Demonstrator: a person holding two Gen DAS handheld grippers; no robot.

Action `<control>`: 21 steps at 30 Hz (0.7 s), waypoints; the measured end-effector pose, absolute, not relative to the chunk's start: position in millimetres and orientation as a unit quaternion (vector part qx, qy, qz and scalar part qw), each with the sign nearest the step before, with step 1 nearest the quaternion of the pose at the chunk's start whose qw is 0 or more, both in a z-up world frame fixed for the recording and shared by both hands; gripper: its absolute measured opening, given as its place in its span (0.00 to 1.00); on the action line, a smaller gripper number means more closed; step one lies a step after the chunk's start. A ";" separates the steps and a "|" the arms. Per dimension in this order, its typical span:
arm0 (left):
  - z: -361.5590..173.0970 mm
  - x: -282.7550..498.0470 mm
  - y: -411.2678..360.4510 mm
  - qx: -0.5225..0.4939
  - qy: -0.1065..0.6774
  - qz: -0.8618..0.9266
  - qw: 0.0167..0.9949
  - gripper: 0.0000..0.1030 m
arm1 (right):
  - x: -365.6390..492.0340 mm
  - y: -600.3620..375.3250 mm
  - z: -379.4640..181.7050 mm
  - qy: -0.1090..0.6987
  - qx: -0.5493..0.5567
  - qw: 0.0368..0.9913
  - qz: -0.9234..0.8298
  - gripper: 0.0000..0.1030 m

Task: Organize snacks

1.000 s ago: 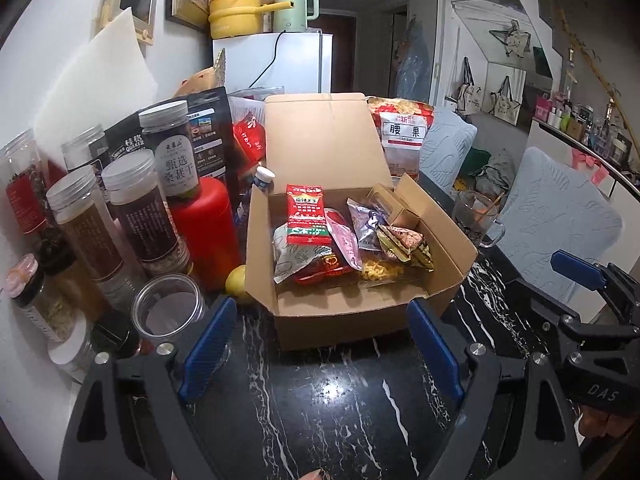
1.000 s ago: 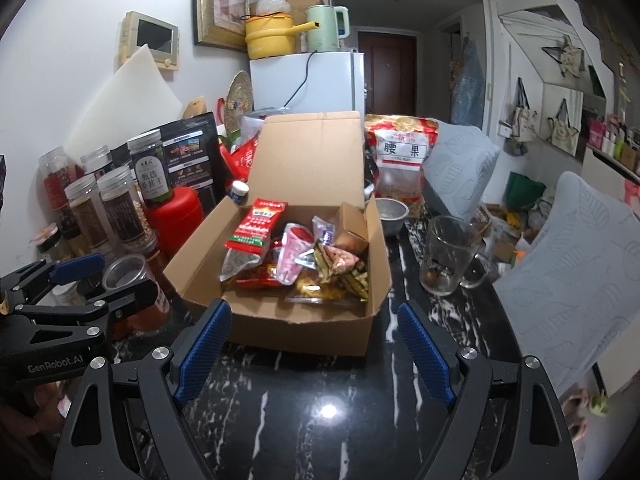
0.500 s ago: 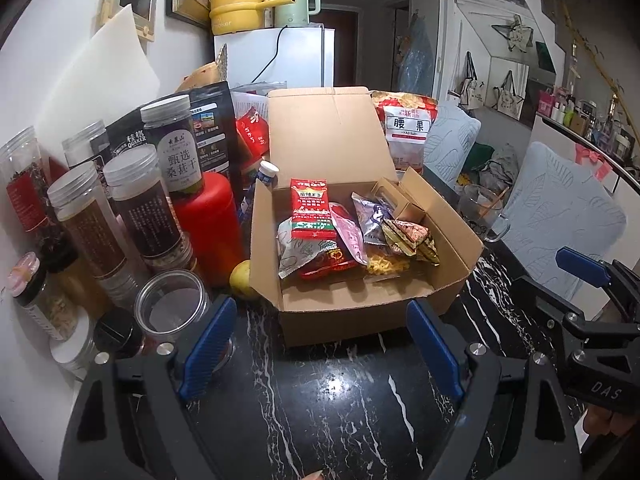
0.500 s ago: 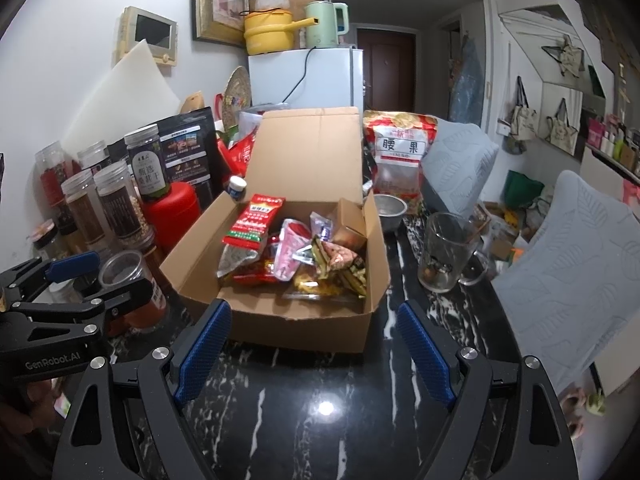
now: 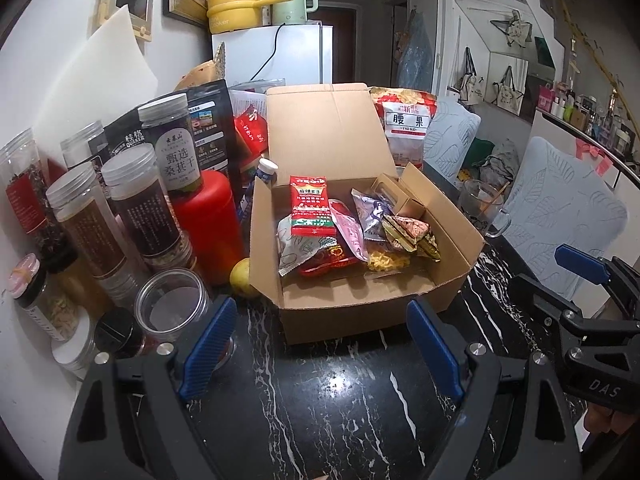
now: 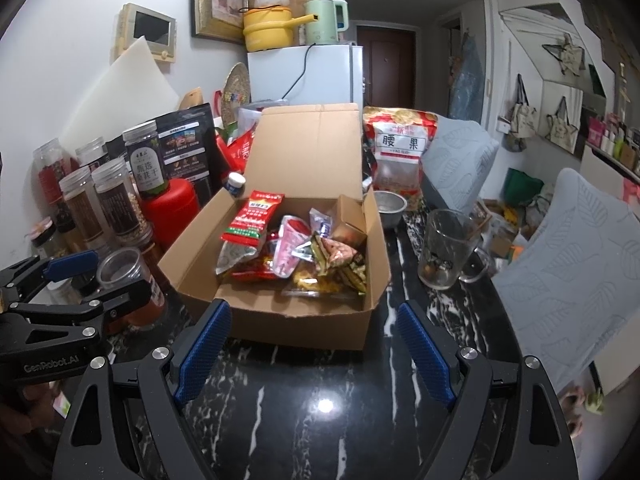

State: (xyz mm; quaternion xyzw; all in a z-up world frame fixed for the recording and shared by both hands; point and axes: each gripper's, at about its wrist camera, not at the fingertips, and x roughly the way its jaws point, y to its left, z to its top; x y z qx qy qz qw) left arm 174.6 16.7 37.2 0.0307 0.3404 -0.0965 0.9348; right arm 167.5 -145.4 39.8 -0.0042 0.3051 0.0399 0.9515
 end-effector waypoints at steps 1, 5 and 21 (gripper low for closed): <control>37.2 174.4 16.7 0.031 0.340 -0.097 0.935 0.85 | 167.9 -145.1 39.6 0.306 -0.005 0.951 0.040 0.84; 37.1 174.1 16.6 0.033 0.340 -0.099 0.935 0.85 | 167.8 -145.2 39.4 0.306 -0.005 0.951 0.039 0.84; 39.8 171.3 13.6 0.037 0.340 -0.111 0.933 0.85 | 165.4 -146.0 43.2 0.304 -0.012 0.952 0.034 0.84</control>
